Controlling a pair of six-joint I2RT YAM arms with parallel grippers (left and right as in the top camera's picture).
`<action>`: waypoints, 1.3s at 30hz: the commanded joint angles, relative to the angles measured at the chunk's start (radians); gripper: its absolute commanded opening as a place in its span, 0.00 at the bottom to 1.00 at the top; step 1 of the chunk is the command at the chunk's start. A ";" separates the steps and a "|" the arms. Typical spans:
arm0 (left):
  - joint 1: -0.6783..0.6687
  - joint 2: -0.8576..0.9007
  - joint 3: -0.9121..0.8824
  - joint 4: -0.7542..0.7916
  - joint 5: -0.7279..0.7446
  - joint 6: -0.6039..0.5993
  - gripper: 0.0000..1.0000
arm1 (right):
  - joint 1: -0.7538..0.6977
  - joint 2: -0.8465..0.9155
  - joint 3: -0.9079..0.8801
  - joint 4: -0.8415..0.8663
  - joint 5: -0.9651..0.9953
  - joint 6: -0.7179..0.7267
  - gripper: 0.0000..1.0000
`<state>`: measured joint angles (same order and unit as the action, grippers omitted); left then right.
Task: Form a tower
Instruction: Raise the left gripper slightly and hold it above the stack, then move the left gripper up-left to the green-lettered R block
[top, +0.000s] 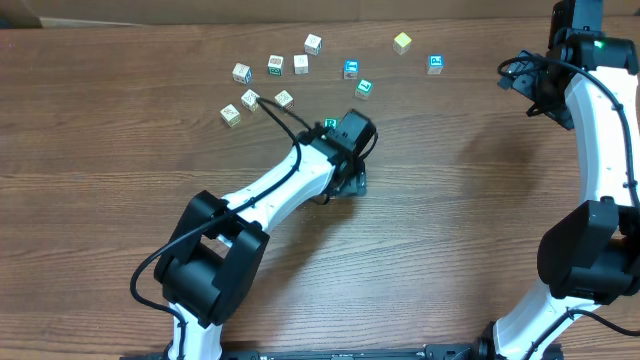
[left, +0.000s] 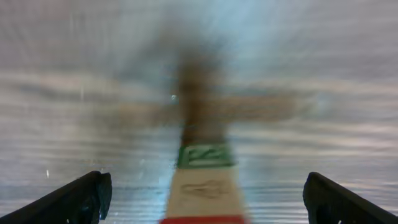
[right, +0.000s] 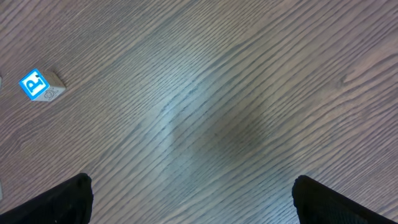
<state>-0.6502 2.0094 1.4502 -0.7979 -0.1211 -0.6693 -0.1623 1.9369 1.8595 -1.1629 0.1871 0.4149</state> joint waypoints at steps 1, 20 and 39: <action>-0.003 -0.018 0.183 -0.053 -0.017 0.073 0.96 | -0.002 -0.006 0.005 0.003 0.003 0.000 1.00; 0.225 -0.011 0.694 0.038 -0.020 0.359 0.04 | -0.002 -0.006 0.005 0.003 0.003 0.000 1.00; 0.237 0.400 0.691 0.047 0.165 0.355 0.73 | -0.002 -0.006 0.005 0.003 0.003 0.000 1.00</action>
<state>-0.4000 2.3840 2.1380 -0.7425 -0.0212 -0.3267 -0.1623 1.9369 1.8595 -1.1637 0.1867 0.4149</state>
